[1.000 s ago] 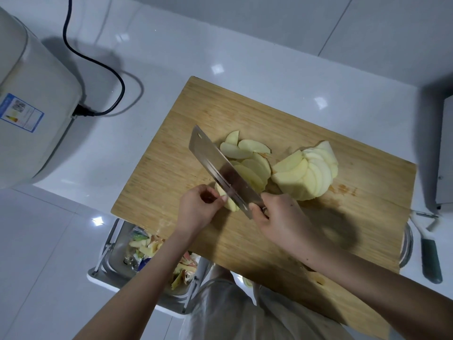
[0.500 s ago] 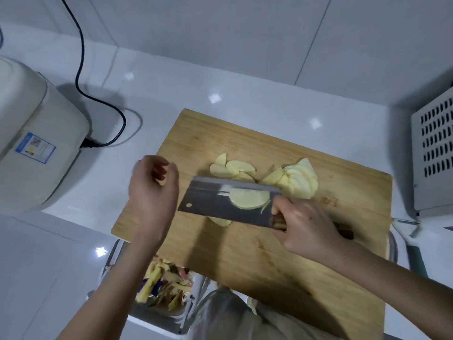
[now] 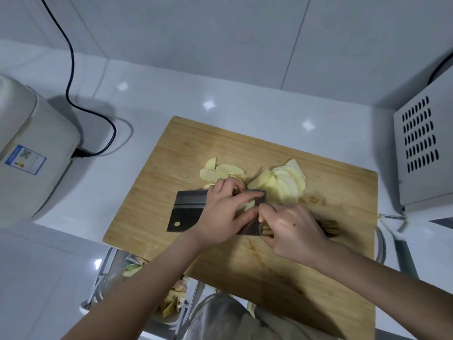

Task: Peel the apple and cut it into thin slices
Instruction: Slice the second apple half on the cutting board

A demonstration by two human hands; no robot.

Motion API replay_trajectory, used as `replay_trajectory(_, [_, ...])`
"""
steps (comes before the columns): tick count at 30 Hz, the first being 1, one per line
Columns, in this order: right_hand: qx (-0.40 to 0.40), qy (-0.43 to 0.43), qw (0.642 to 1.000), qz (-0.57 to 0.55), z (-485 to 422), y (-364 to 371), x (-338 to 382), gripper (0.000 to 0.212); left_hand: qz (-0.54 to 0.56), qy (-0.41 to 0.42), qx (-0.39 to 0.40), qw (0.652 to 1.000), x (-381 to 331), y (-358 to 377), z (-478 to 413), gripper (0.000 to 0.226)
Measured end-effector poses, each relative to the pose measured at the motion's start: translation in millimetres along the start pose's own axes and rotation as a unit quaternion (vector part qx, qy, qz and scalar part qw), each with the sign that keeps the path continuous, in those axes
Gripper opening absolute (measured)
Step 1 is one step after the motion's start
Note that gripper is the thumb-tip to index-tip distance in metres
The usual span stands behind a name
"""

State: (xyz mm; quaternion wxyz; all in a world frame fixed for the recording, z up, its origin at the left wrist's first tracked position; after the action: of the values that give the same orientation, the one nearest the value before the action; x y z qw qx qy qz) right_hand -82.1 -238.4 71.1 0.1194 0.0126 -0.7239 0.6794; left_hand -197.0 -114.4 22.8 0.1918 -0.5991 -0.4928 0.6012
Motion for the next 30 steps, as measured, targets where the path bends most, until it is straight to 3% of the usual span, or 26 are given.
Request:
replay_trajectory(7, [-0.003,0.006,1.0,-0.008,8,4,-7,0.043,-0.064,-0.055,-0.003,0.996,26,6,0,0.048])
replay_trajectory(12, [0.01,0.043,0.999,-0.019,24,-1,-18,0.044,-0.098,-0.202,0.114,0.968,57,2,-6,0.078])
replay_trajectory(18, [0.019,0.152,0.988,-0.013,54,-25,-56,0.035,-0.104,-0.274,0.118,0.949,89,-1,-7,0.063])
replay_trajectory(22, [-0.053,0.259,0.963,-0.059,64,-25,-89,0.028,-0.01,-0.331,0.006,0.944,90,1,-6,0.056])
replay_trajectory(24, [-0.082,0.317,0.943,-0.057,63,-13,-103,0.025,-0.018,-0.375,-0.041,0.926,84,-1,-5,0.049])
replay_trajectory(27, [-0.105,0.368,0.924,-0.016,61,13,-117,0.028,-0.068,-0.456,0.034,0.887,71,-1,3,0.046])
replay_trajectory(30, [-0.089,0.414,0.906,0.004,59,37,-126,0.033,0.009,-0.51,0.075,0.857,64,6,10,0.048])
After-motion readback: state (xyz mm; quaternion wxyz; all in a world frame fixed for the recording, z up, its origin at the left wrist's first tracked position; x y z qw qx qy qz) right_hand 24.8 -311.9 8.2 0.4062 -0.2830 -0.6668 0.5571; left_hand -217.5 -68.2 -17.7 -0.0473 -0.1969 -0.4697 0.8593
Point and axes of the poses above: each hand's wrist, its own z-axis away from the middle knuckle, its own y-axis out of the palm, x = y × z, the point moved 1 cm from there along -z, towards the middle knuckle, and after that the axes turned 5 degrees about y, right-handed, at the moved point
